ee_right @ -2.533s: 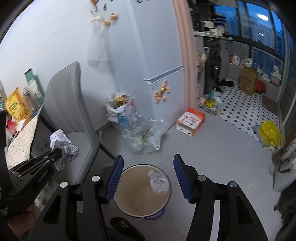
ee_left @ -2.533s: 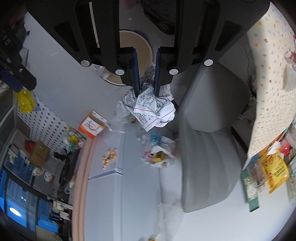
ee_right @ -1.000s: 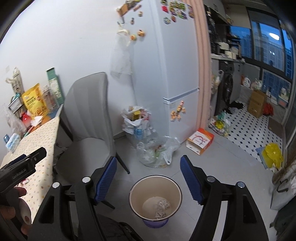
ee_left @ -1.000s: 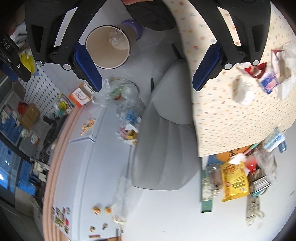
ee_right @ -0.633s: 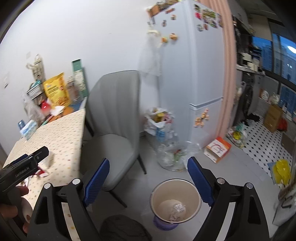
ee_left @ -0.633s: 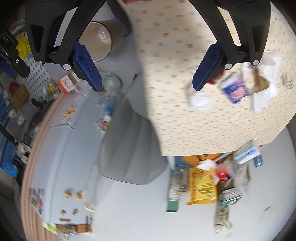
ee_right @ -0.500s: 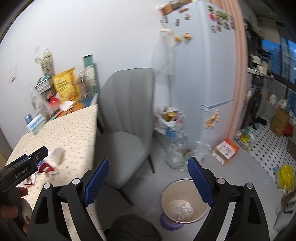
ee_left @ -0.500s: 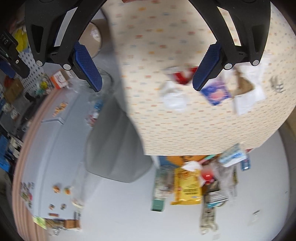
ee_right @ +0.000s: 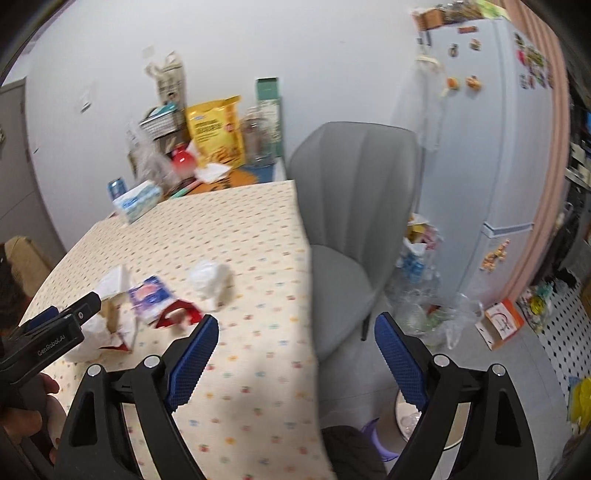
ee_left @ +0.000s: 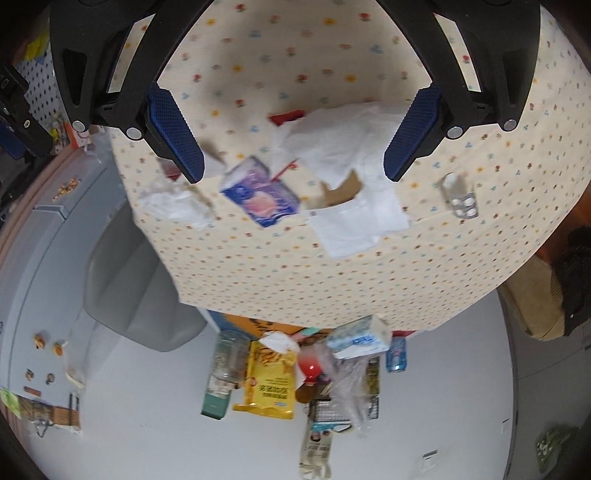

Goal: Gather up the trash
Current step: 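Move both grippers back over the table, then grasp the white tissue with the left gripper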

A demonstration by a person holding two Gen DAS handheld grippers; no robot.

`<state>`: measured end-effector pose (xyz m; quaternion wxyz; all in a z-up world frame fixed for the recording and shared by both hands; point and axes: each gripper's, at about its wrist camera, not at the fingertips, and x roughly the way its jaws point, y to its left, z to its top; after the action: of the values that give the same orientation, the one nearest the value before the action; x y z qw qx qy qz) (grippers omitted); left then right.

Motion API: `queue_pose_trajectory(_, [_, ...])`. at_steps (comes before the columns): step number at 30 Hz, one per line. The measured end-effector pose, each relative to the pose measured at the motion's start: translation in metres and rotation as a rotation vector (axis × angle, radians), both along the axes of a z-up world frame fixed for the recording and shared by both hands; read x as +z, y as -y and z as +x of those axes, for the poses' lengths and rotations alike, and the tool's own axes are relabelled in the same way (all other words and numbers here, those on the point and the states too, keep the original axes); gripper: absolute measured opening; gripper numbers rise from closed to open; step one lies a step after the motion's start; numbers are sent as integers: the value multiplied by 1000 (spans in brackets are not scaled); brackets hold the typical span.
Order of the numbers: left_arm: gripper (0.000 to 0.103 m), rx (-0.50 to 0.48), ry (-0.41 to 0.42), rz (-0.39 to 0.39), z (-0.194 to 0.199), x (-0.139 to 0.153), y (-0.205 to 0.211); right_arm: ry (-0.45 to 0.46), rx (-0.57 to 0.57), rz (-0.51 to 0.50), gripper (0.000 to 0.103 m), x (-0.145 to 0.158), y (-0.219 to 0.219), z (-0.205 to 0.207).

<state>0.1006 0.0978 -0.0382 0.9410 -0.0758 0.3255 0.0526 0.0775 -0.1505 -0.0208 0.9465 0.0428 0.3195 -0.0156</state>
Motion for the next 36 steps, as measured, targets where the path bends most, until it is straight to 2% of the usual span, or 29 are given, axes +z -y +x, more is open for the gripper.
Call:
queue_pose_trajectory(3, [94, 25, -14, -14, 0, -8, -16, -13, 32, -2, 84, -4, -20, 4])
queue_pose_trajectory(6, [85, 23, -30, -44, 0, -15, -26, -24, 58, -14, 84, -6, -35, 9])
queue_pose_trajectory(7, [78, 17, -38, -55, 1, -17, -27, -26, 69, -22, 84, -8, -41, 10])
queue_pose_trajectory(8, [66, 8, -54, -69, 3, -21, -28, -28, 75, -27, 84, -9, -45, 10])
queue_pose_trajectory(12, [41, -20, -105, -100, 11, -35, -24, -41, 86, -34, 84, -12, -51, 14])
queue_pose_trajectory(14, [7, -23, -124, -100, 14, -40, -23, -47, 89, -33, 83, -13, -52, 16])
queue_pose_trajectory(15, [3, -22, -128, -99, 14, -40, -23, -52, 92, -31, 83, -14, -53, 17])
queue_pose_trajectory(23, [2, 48, -30, -63, -2, -6, -43, -83, 163, -37, 73, -21, -77, 30])
queue_pose_trajectory(25, [3, 71, -20, -56, -3, -2, -53, -93, 190, -38, 66, -23, -86, 34])
queue_pose_trajectory(36, [3, 135, -39, -35, 3, -10, -83, -154, 264, -34, 52, -44, -118, 63])
